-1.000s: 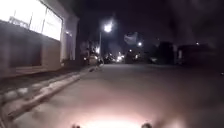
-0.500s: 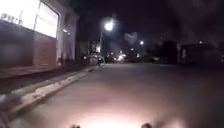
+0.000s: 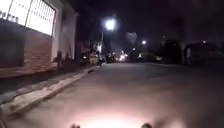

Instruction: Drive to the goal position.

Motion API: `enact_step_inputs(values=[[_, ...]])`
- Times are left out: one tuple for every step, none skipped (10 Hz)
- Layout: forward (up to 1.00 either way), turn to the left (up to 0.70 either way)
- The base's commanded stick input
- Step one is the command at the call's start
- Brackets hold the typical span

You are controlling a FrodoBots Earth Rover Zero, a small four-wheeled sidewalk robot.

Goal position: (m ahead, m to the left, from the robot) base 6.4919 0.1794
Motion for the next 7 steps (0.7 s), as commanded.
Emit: enact_step_inputs(values=[[1.0,0.0],[1.0,0.0],[1.0,0.0],[1.0,0.0],[1.0,0.0],[1.0,0.0],[1.0,0.0]])
